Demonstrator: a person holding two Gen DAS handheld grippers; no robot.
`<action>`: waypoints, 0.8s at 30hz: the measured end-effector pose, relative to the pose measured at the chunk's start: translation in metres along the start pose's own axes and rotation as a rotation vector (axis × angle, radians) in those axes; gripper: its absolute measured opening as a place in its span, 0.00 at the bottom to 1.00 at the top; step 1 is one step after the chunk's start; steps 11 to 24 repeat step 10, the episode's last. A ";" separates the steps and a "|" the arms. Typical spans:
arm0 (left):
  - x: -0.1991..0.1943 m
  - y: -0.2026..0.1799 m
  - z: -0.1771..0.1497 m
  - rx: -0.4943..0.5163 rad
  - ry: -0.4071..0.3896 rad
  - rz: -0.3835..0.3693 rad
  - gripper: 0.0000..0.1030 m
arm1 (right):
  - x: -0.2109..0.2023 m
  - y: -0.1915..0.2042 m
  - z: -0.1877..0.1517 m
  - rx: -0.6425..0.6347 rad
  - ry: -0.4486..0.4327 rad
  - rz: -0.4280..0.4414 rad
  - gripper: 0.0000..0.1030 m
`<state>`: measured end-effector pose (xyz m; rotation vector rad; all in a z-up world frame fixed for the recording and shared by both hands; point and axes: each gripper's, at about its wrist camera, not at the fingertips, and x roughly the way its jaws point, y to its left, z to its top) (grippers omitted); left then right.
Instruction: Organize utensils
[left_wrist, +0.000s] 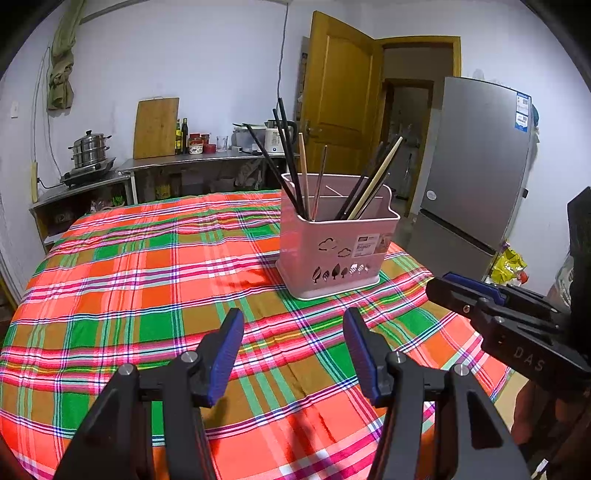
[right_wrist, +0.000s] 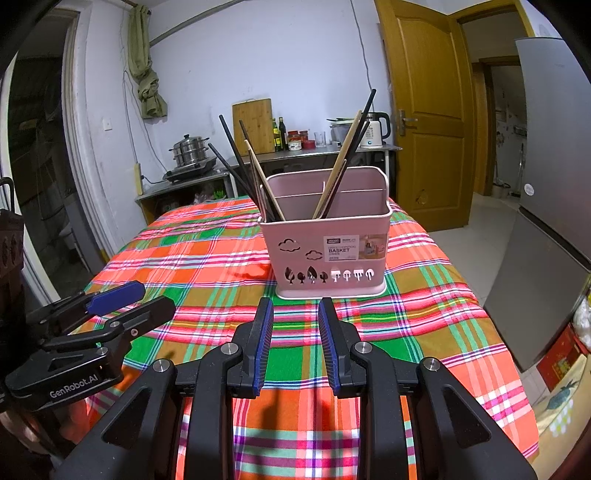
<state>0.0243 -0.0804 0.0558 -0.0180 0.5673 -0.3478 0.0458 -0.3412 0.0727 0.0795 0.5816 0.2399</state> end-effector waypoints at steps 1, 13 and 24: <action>0.000 0.000 0.000 0.000 0.002 0.000 0.56 | 0.000 0.000 0.000 0.000 0.001 0.000 0.25; 0.000 -0.001 -0.001 0.005 -0.001 0.000 0.56 | 0.001 -0.001 -0.001 0.000 0.000 0.002 0.25; 0.000 -0.001 -0.001 0.005 -0.001 0.000 0.56 | 0.001 -0.001 -0.001 0.000 0.000 0.002 0.25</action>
